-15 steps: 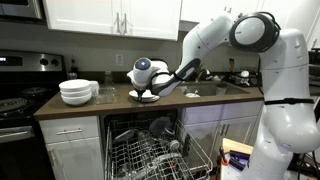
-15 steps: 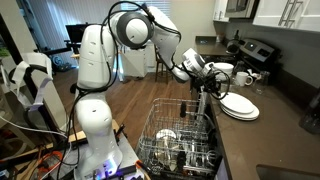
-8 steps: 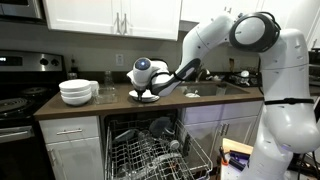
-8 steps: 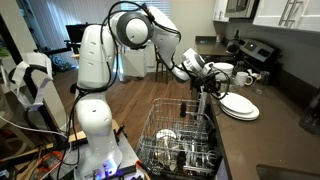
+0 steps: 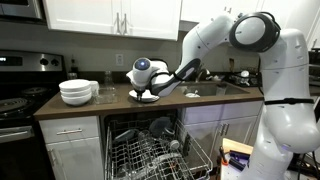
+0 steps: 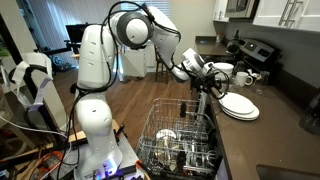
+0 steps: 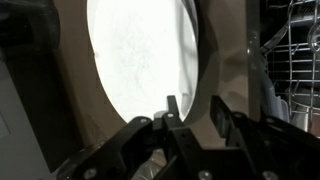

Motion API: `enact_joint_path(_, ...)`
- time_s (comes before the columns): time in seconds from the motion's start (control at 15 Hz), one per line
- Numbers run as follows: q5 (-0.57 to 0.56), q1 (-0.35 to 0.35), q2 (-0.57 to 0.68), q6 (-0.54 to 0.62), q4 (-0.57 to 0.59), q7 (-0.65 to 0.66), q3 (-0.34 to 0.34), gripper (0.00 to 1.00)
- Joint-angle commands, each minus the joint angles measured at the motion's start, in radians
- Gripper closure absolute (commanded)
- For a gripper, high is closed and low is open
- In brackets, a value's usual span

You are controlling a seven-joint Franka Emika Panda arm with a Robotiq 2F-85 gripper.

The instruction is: Take the top white plate and put it in the dishwasher

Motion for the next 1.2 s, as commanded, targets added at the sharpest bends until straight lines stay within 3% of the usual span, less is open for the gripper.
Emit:
enact_joint_path(0.0,0.033,-0.006,-0.016,0.012,-0.015,-0.048,-0.002,0.69)
enact_joint_path(0.13,0.031,-0.010,-0.014,0.015,-0.014,-0.052,-0.004,0.78)
enact_joint_path(0.33,0.029,-0.012,-0.013,0.014,-0.012,-0.053,-0.009,0.81)
enact_joint_path(0.4,0.028,-0.012,-0.012,0.014,-0.013,-0.051,-0.010,0.72)
enact_joint_path(0.53,0.029,-0.013,-0.009,0.017,-0.012,-0.051,-0.012,0.70)
enact_joint_path(0.6,0.029,-0.014,-0.008,0.018,-0.012,-0.051,-0.014,0.62)
enact_joint_path(0.93,0.029,-0.022,-0.004,0.045,-0.012,-0.057,-0.019,0.48)
enact_joint_path(1.07,0.024,-0.022,-0.002,0.060,-0.013,-0.059,-0.022,0.61)
enact_joint_path(1.13,0.022,-0.022,-0.001,0.067,-0.013,-0.061,-0.024,0.77)
